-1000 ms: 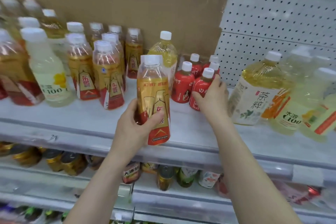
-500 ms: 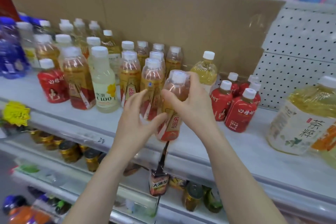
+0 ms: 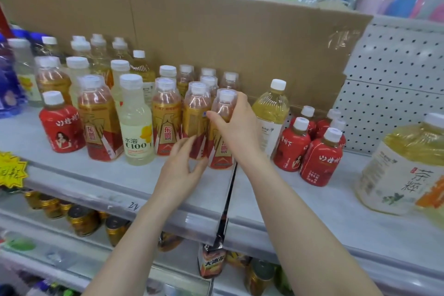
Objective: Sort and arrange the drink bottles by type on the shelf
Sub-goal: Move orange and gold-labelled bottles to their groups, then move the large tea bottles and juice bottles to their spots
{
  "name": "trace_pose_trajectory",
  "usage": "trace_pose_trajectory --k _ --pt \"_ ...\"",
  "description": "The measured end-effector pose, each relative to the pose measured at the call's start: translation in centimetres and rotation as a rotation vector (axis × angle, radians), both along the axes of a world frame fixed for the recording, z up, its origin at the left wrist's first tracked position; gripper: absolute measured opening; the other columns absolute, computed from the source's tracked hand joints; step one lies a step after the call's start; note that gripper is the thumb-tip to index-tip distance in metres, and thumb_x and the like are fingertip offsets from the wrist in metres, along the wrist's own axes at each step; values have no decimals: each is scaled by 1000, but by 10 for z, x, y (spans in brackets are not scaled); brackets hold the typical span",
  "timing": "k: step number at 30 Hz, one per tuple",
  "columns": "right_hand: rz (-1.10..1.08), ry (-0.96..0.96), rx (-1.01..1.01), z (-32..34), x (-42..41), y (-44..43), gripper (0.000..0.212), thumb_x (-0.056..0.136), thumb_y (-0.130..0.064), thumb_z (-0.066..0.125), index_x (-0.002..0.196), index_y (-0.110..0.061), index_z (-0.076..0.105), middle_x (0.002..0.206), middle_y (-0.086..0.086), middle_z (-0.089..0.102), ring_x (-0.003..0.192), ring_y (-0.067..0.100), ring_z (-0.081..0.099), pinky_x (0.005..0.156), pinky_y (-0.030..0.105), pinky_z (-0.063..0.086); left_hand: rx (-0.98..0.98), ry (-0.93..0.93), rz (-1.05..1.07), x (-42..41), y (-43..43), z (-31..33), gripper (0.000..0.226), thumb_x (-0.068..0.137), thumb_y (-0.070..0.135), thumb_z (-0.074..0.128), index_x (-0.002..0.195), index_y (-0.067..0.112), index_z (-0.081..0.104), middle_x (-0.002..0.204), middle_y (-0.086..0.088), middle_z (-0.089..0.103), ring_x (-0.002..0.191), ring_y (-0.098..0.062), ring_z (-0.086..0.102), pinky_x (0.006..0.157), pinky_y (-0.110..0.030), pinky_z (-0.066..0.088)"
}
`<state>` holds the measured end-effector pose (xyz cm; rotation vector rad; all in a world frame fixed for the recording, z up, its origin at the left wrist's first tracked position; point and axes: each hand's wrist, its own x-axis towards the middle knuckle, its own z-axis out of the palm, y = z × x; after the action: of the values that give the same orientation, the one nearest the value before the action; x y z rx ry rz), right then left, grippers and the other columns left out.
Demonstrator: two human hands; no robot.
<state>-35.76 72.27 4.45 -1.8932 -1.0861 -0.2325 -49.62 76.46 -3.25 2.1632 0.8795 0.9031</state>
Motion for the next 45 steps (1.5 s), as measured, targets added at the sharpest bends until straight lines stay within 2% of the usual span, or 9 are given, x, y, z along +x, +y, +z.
trace_pose_trajectory --k 4,9,14,21,27,32,35,39,45 --pt "-59 -110 -115 0 3 -3 63 92 -56 65 135 -14 45 122 3 64 110 24 61 85 38 51 3 -9 11 2 3 3 63 96 38 59 153 26 34 158 2 31 142 -16 34 114 -39 36" --pt "-221 -301 379 1 15 -45 54 94 -33 67 140 -10 49 132 7 56 121 24 50 104 31 39 244 -286 283 -21 6 15 45 92 20 66 136 24 55 136 5 51 126 -13 48 107 -41 44" --pt "-206 52 111 6 53 -41 90 91 -47 71 158 -10 23 157 14 36 147 28 32 121 43 30 220 -315 521 -39 41 36 72 88 28 71 148 18 33 152 -6 34 141 -21 31 118 -39 28" --pt "-178 70 35 4 57 -40 89 83 -47 75 152 -14 31 143 11 46 130 28 48 105 44 44 9 -257 417 -45 69 28 85 87 28 72 154 28 19 149 -3 44 131 -25 47 96 -32 36" --pt "135 185 -18 18 42 -88 62 85 -31 76 138 -36 44 109 -19 65 93 -6 64 78 23 46 -45 -240 237 -62 61 27 86 87 28 73 152 33 17 149 5 45 131 -22 48 105 -40 39" --pt "421 382 7 15 41 -120 70 76 -22 71 142 -31 49 117 -10 70 108 8 69 87 28 51 -151 -294 34 -65 32 25 84 84 27 77 143 47 21 127 25 47 116 -1 54 98 -31 46" --pt "351 435 198 -7 25 -118 74 78 -30 70 147 -32 43 132 -6 62 114 6 65 85 25 56 -173 -293 -67 -56 15 21 78 82 29 78 135 52 24 119 38 47 105 20 50 85 -15 42" --pt "141 469 330 -46 -7 -106 88 76 -37 85 149 -31 36 137 -10 58 121 5 61 96 28 53 -237 -270 -155 -47 5 13 72 80 35 79 139 43 38 123 25 59 111 6 57 90 -26 48" --pt "10 511 366 -55 -15 -103 73 80 -29 86 139 -26 44 124 -16 64 112 -1 63 89 23 53 -276 -276 -215 -45 4 8 66 80 30 80 131 45 41 122 21 61 112 0 58 101 -39 49"
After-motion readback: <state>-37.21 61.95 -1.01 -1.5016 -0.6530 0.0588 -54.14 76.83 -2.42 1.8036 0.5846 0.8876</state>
